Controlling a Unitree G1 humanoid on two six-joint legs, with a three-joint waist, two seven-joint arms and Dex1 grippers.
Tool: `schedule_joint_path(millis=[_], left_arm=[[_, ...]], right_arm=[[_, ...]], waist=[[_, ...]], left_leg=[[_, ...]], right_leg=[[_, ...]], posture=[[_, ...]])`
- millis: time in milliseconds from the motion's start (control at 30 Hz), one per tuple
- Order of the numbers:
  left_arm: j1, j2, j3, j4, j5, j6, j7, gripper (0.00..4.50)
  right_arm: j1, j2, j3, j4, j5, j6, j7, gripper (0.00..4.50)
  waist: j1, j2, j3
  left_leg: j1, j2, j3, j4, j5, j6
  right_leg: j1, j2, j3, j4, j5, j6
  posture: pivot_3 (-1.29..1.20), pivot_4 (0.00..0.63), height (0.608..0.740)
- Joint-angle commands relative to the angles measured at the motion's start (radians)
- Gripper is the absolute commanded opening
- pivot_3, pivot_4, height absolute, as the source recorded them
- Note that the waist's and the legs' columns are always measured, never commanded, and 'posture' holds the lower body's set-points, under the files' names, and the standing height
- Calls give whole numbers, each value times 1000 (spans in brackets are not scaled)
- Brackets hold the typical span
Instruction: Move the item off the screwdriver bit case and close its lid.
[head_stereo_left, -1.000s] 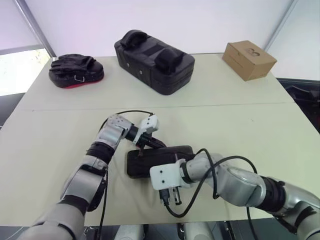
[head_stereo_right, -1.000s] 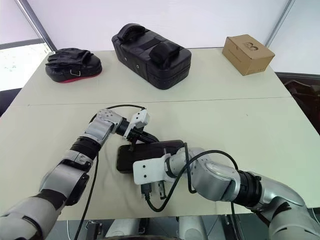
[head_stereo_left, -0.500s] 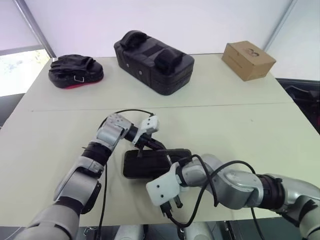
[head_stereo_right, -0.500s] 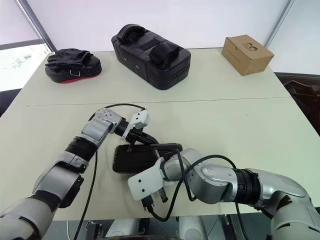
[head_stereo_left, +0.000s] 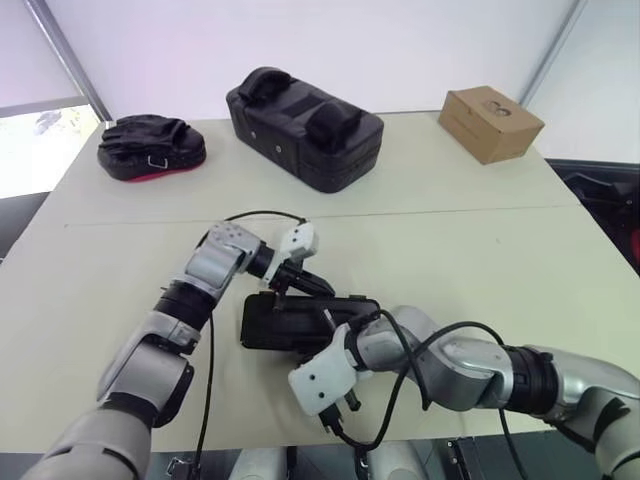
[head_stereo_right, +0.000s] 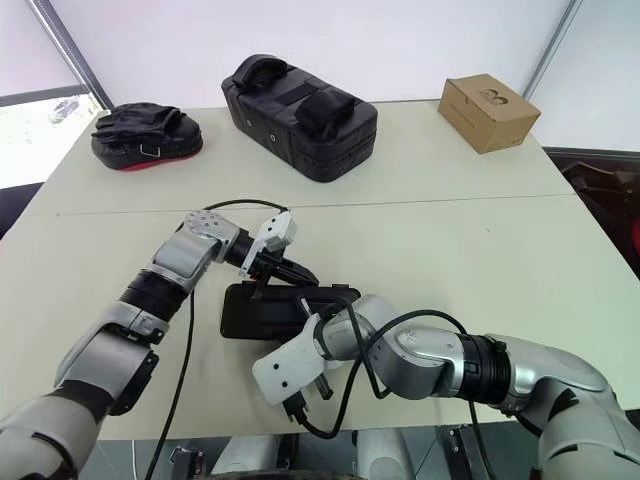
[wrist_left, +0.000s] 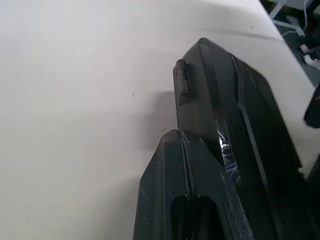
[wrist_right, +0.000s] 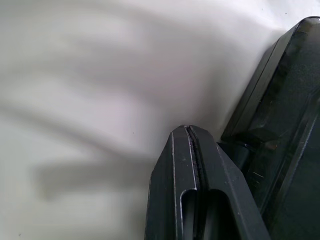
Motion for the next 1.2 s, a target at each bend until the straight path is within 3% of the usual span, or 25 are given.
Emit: schedule_joint_path(millis=[33, 267, 500, 733, 1033, 1200], left_arm=[[116, -74, -191, 124, 85, -76, -113, 0], [53, -149, -85, 363, 169, -216, -17, 0], [16, -163, -29, 427, 166, -252, -32, 0], [-82, -222, 86, 526, 152, -420, 129, 0], [-119, -207, 137, 547, 187, -657, 246, 0], [-80, -150, 195, 443, 127, -608, 232, 0]], right_arm=[[-72, -102, -226, 228, -224, 78, -154, 33], [-83, -119, -230, 213, -233, 48, -136, 33], [-87, -143, -245, 216, -240, 1, -119, 33], [3, -134, -296, 111, -100, 43, -18, 33], [259, -40, -712, -159, 484, 404, 219, 33], [286, -33, -952, -169, 756, 521, 299, 33]], waist=[[3, 0, 0], [15, -3, -10], [14, -4, -11], [25, -4, -11], [43, -5, -11], [39, -5, -10]], left_leg=[[0, 0, 0, 0, 0, 0], [1, -1, 0, 0, 0, 0], [10, -1, -1, 2, 0, 0], [10, -1, -2, 2, 0, 0], [1, -3, -4, 2, -1, 1], [0, -4, -4, 1, -2, 3]], right_leg=[[0, 0, 0, 0, 0, 0], [2, -1, 0, -1, 0, 0], [13, -1, 0, -2, -2, 3], [13, -3, -1, -2, 0, 1], [8, -7, -2, -5, 0, 2], [8, -8, -3, -7, 0, 2]], posture=[[0, 150, 740], [0, 150, 740], [0, 150, 740], [0, 150, 740], [0, 150, 740], [0, 150, 740]])
